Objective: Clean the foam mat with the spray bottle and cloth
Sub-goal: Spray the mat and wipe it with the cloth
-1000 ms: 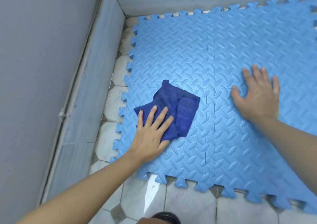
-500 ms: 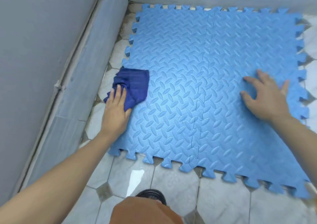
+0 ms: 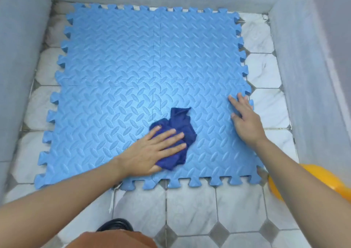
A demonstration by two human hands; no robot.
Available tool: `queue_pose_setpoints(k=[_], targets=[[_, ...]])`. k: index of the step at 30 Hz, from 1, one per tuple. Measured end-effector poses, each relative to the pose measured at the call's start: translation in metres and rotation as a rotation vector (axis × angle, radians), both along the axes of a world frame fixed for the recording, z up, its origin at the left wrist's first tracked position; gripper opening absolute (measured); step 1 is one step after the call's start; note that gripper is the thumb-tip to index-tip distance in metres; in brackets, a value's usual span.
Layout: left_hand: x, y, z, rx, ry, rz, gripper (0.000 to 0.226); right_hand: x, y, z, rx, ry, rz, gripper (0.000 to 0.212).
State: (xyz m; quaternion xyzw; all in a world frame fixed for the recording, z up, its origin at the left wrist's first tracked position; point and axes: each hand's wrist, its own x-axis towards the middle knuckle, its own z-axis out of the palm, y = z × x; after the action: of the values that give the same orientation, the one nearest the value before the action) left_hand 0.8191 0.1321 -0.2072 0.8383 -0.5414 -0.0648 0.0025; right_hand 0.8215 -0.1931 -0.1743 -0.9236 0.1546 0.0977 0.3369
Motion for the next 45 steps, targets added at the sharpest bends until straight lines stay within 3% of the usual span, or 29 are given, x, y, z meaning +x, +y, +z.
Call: queue_pose_setpoints(k=[2,4,6,10,13,15,17,21,25,27,28,31,33,36,38,39,43,45], targets=[[0.018,-0.001,0.002,-0.002,0.026,0.382,0.069,0.002,-0.005,0.005,0.019,0.043,0.037,0.061],[0.02,-0.021,0.007,-0.051,0.143,0.56,0.065,0.004,-0.009,0.007,0.032,0.067,0.078,0.061],[0.006,-0.049,0.008,-0.095,0.195,0.404,0.067,0.005,-0.012,0.009,0.043,0.091,0.098,0.061],[-0.03,-0.109,0.009,0.003,0.04,-0.164,0.069,0.007,-0.01,0.009,0.062,0.099,0.093,0.063],[-0.026,-0.127,0.004,-0.006,-0.001,-0.319,0.063,0.007,-0.009,0.004,0.082,0.062,0.059,0.063],[-0.006,-0.12,-0.003,-0.02,0.003,-0.289,0.065,0.006,-0.009,0.001,0.092,0.033,0.039,0.062],[0.015,-0.103,-0.005,-0.011,0.045,-0.139,0.07,0.005,-0.01,-0.002,0.07,0.028,0.058,0.061],[0.066,-0.047,0.0,-0.066,0.132,0.355,0.077,-0.001,-0.005,-0.013,-0.02,-0.009,0.068,0.051],[0.104,0.011,0.011,-0.051,0.018,0.747,0.071,-0.012,0.012,-0.032,-0.348,-0.149,0.041,0.061],[0.105,0.012,0.016,-0.057,-0.01,0.957,0.065,-0.011,0.012,-0.036,-0.388,-0.16,0.042,0.063],[0.101,0.006,0.018,-0.035,0.021,0.968,0.064,-0.011,0.011,-0.037,-0.397,-0.15,0.049,0.064],[0.08,-0.022,0.015,0.024,0.173,0.729,0.07,-0.008,0.008,-0.037,-0.43,-0.145,0.061,0.068],[0.086,-0.028,0.011,0.046,0.145,0.691,0.07,-0.006,0.006,-0.037,-0.434,-0.136,0.058,0.069],[0.114,-0.022,0.009,0.054,0.071,0.931,0.064,-0.005,0.005,-0.036,-0.424,-0.139,0.064,0.068],[0.125,-0.02,0.011,0.016,0.177,1.094,0.064,-0.004,0.005,-0.036,-0.418,-0.142,0.06,0.067],[0.127,-0.02,0.014,0.019,0.23,1.08,0.066,-0.004,0.005,-0.036,-0.422,-0.143,0.058,0.066],[0.139,0.002,0.039,0.221,0.406,0.78,0.083,-0.004,0.008,-0.034,-0.458,-0.111,0.061,0.068],[0.152,0.015,0.067,0.345,0.384,0.677,0.087,-0.003,0.01,-0.03,-0.48,-0.061,0.08,0.071]])
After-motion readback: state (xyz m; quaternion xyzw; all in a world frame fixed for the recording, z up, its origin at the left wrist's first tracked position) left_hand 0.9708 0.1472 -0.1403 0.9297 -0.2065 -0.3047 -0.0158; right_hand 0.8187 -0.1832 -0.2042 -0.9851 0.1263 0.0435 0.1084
